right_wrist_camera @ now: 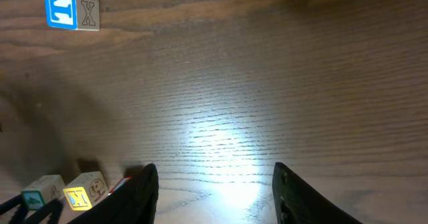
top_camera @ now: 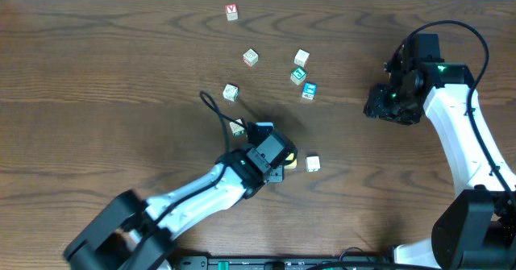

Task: Lift 3 blocks
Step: 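Release the green block and retract the left gripper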

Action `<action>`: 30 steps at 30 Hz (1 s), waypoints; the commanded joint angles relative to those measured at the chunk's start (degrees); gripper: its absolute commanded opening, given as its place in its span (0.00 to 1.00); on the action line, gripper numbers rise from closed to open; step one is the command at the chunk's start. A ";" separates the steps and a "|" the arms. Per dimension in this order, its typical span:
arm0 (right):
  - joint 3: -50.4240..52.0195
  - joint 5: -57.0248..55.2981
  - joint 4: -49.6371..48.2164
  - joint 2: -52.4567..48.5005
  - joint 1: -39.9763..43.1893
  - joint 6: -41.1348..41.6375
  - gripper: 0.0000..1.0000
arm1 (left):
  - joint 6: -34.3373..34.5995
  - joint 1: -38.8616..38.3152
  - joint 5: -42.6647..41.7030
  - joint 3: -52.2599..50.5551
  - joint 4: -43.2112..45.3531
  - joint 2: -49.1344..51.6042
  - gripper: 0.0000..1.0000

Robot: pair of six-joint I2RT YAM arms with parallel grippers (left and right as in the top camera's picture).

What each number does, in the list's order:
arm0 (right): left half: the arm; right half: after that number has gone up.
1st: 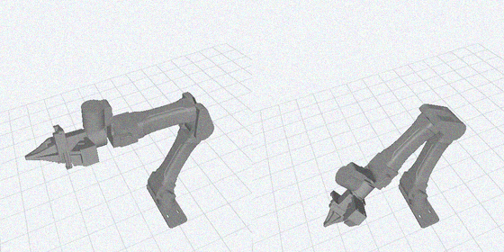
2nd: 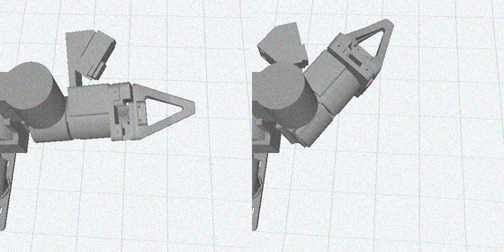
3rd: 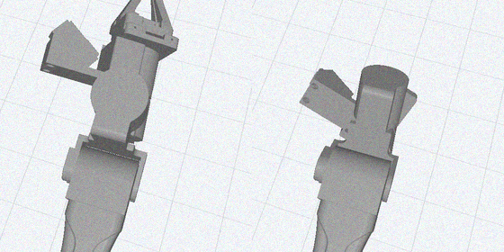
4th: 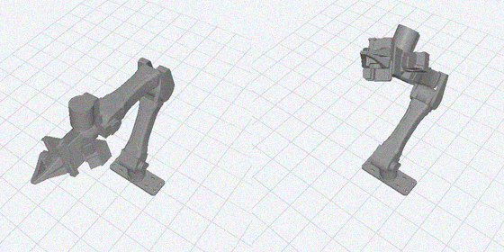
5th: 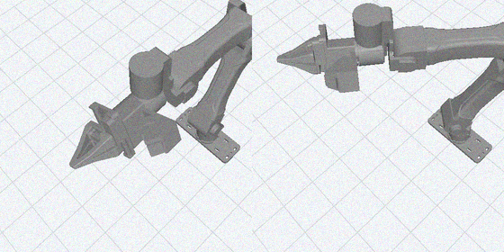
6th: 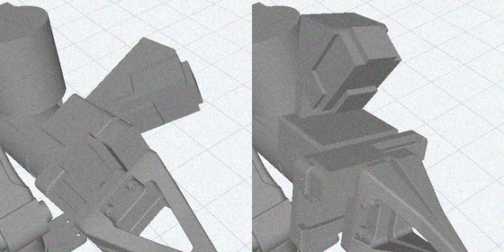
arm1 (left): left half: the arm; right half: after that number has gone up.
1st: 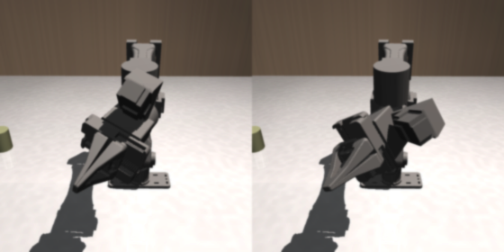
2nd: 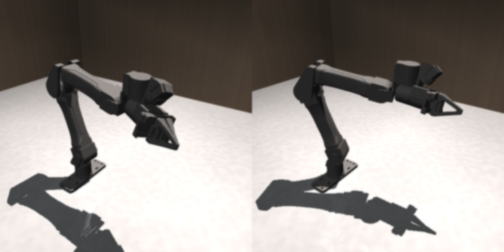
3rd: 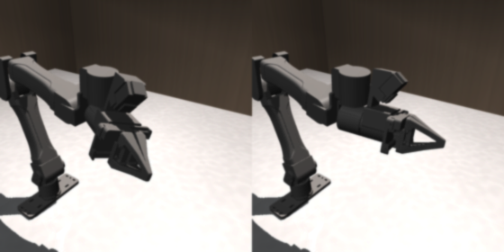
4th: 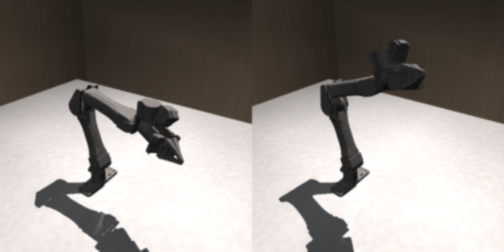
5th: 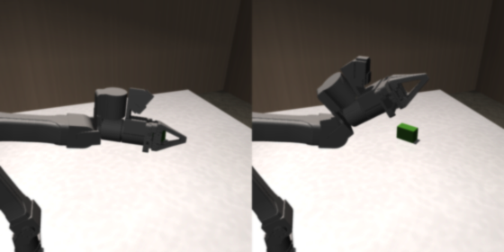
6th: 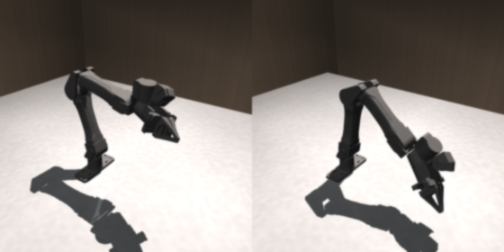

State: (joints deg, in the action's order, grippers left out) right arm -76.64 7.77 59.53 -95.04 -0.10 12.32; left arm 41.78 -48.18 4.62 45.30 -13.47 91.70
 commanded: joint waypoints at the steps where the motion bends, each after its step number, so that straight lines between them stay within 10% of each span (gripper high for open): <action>1: 0.59 0.28 0.11 1.25 -0.44 -0.57 0.47 | -0.11 -0.15 -0.09 -0.42 -1.81 -5.68 0.57; 3: 0.59 0.31 0.33 1.25 -0.44 -0.59 0.34 | -0.11 -0.17 -0.09 -0.42 -3.28 -7.76 0.57; 4: 0.59 0.66 0.59 1.25 -0.44 -0.59 0.11 | -0.13 -0.17 -0.09 -0.42 -4.63 -9.49 0.55; 6: 0.59 2.21 1.22 1.25 -0.59 -0.61 0.01 | -0.46 -0.15 -0.02 -0.42 -6.91 -12.39 0.07; 22: 0.63 1.14 4.42 26.45 -0.74 -7.82 0.01 | -11.15 0.04 31.52 -0.44 -32.35 -60.57 0.07; 30: 6.16 -3.28 3.96 40.63 0.00 -8.52 0.01 | -12.98 4.28 33.46 -2.97 -35.91 -70.05 0.07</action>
State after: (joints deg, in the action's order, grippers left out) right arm -75.22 7.03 64.16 -55.57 -0.23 4.84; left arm 31.05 -45.56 35.40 44.75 -48.47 21.63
